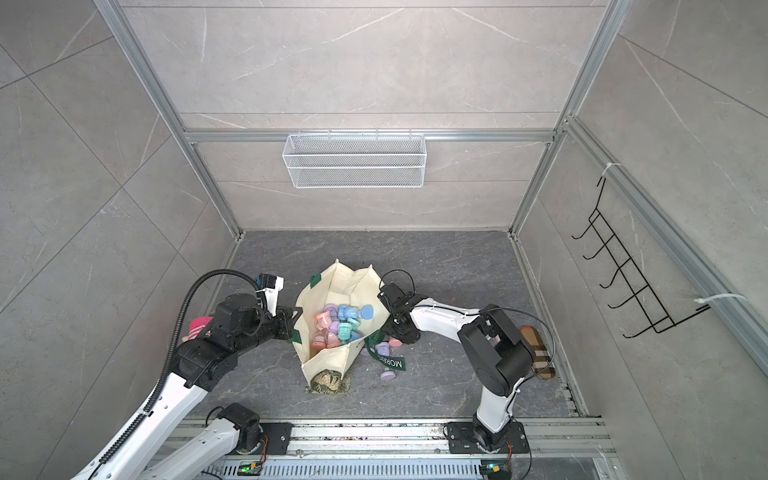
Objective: Put the hourglass into the canvas bag
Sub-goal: Pick up the hourglass from the center of the board.
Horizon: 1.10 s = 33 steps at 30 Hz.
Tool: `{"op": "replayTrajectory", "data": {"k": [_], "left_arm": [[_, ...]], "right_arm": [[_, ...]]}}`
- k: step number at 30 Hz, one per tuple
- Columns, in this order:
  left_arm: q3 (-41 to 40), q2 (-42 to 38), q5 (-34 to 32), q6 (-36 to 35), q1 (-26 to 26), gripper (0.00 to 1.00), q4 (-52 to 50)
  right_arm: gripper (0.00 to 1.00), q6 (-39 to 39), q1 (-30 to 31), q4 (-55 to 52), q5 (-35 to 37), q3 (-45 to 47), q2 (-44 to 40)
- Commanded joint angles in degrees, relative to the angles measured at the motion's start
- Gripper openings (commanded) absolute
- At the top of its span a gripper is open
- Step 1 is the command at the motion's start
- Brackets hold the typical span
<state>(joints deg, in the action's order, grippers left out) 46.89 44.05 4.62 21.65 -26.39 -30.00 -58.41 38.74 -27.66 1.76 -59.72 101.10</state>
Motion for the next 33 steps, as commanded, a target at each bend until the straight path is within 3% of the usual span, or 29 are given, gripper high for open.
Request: {"op": "replayTrajectory", "data": {"k": [1, 8, 15, 20, 33], "left_arm": [[1.0, -1.7, 0.3, -0.7, -0.1, 0.0, 5.1], [1.0, -1.7, 0.3, -0.7, -0.1, 0.0, 5.0], [1.0, -1.6, 0.3, -0.7, 0.0, 0.0, 5.0], [1.1, -1.5, 0.4, -0.7, -0.1, 0.0, 5.1], [1.0, -1.7, 0.3, -0.7, 0.0, 0.0, 5.1]], "right_arm": [[0.48, -2.2, -0.8, -3.6, 2.4, 2.9, -2.3], [0.46, -2.6, -2.7, -3.6, 2.9, 6.1, -4.5], [0.29, -2.7, -3.3, -3.9, 3.5, 7.0, -6.0], [0.22, -2.7, -4.1, -4.7, 4.1, 7.6, -8.2], [0.16, -1.9, -5.0, -7.0, 4.7, 7.1, -13.7]]}}
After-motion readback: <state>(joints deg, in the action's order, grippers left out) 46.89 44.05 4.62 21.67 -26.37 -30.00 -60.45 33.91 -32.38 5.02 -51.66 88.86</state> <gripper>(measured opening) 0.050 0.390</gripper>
